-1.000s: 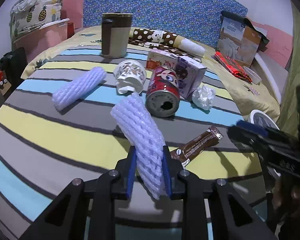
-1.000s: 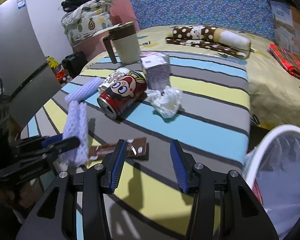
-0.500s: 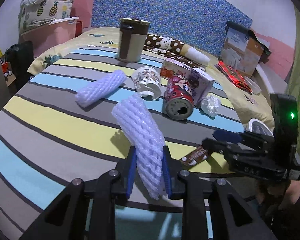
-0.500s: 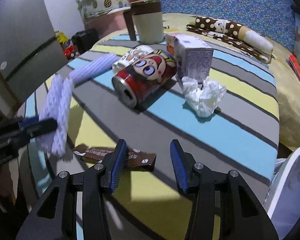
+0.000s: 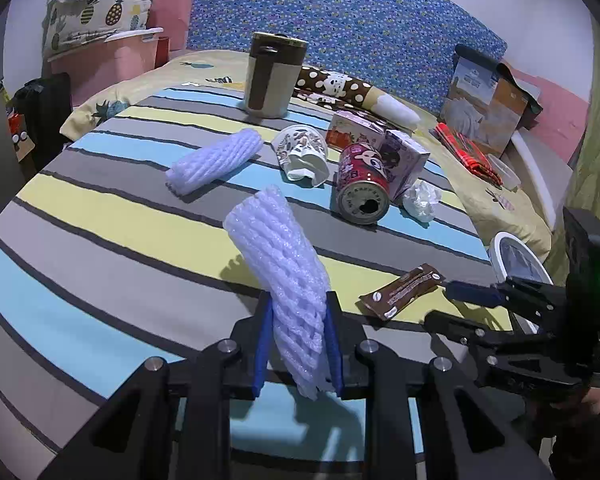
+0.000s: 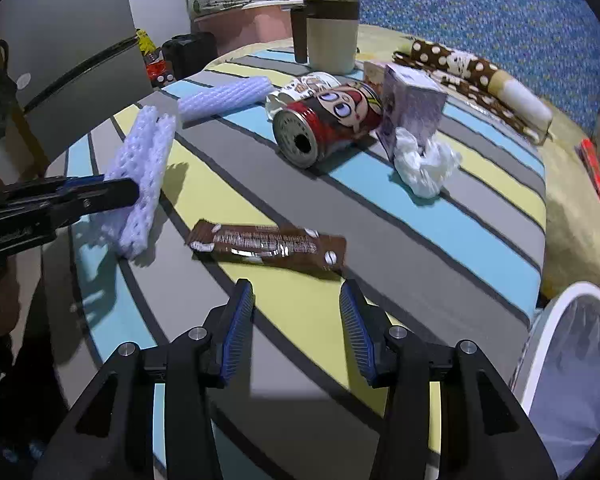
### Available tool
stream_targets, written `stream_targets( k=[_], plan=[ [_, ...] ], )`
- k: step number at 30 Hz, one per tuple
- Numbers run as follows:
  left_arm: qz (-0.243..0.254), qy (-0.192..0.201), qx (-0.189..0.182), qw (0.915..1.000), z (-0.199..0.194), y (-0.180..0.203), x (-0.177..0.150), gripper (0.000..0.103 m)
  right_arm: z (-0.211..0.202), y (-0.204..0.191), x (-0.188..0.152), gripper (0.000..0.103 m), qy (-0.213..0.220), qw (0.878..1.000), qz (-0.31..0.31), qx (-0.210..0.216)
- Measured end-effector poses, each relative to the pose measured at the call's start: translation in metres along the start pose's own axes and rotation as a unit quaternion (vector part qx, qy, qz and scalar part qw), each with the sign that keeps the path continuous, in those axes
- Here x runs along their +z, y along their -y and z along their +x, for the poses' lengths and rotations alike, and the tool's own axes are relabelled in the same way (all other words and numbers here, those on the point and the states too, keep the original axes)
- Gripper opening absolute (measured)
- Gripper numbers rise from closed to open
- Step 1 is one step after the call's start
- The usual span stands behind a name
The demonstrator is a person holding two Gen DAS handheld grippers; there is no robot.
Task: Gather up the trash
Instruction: 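Grasp the lavender foam net sleeve with the left gripper and lift it, then grasp the brown chocolate wrapper with the right gripper while the left gripper holds the foam sleeve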
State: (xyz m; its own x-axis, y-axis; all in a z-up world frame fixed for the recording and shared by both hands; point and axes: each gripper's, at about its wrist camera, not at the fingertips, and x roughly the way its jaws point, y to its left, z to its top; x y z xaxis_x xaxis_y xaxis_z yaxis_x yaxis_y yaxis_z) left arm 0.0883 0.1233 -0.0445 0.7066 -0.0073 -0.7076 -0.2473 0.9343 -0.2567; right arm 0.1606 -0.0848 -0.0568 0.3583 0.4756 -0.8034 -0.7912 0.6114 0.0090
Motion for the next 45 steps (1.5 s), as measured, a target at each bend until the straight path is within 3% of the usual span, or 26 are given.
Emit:
stream_targets(
  k=[4, 7, 14, 19, 25, 30, 35, 41, 42, 43, 45],
  plan=[
    [-0.005, -0.001, 0.002, 1.0, -0.001, -0.007, -0.001, 0.026, 0.011, -0.01, 0.012, 0.062, 0.006, 0.998, -0.048, -0.029],
    [-0.009, -0.002, 0.0, 1.0, 0.0, -0.011, -0.002, 0.026, 0.015, -0.017, 0.021, 0.063, 0.016, 0.995, -0.09, -0.045],
    [-0.013, -0.007, -0.01, 0.9998, 0.007, -0.016, -0.002, 0.026, 0.023, -0.012, 0.032, 0.063, 0.02, 0.997, -0.067, -0.045],
    [-0.014, -0.008, -0.016, 0.9997, 0.009, -0.018, -0.002, 0.026, 0.025, -0.019, 0.039, 0.063, 0.024, 0.992, -0.117, -0.049],
    [-0.018, -0.009, -0.021, 0.9996, 0.009, -0.023, -0.003, 0.026, 0.028, -0.021, 0.046, 0.063, 0.025, 0.991, -0.132, -0.016],
    [-0.021, -0.006, -0.02, 0.9996, 0.008, -0.027, -0.002, 0.026, 0.03, -0.004, 0.055, 0.063, 0.026, 0.998, -0.047, 0.029],
    [-0.022, -0.008, -0.023, 0.9995, 0.008, -0.03, -0.002, 0.026, 0.036, -0.016, 0.054, 0.063, 0.001, 0.993, -0.118, 0.021],
    [-0.021, -0.008, -0.025, 0.9994, 0.007, -0.03, -0.003, 0.026, 0.044, -0.005, 0.057, 0.063, -0.017, 0.993, -0.11, 0.037],
    [-0.021, -0.008, -0.025, 0.9994, 0.008, -0.029, -0.003, 0.026, 0.043, -0.005, 0.056, 0.057, -0.019, 0.994, -0.102, 0.04],
    [-0.021, -0.008, -0.025, 0.9994, 0.008, -0.029, -0.003, 0.026, 0.043, -0.003, 0.056, 0.043, -0.021, 0.994, -0.094, 0.045],
    [-0.019, -0.007, -0.025, 0.9995, 0.007, -0.029, -0.003, 0.026, 0.038, -0.005, 0.051, 0.035, -0.018, 0.996, -0.083, 0.042]
  ],
)
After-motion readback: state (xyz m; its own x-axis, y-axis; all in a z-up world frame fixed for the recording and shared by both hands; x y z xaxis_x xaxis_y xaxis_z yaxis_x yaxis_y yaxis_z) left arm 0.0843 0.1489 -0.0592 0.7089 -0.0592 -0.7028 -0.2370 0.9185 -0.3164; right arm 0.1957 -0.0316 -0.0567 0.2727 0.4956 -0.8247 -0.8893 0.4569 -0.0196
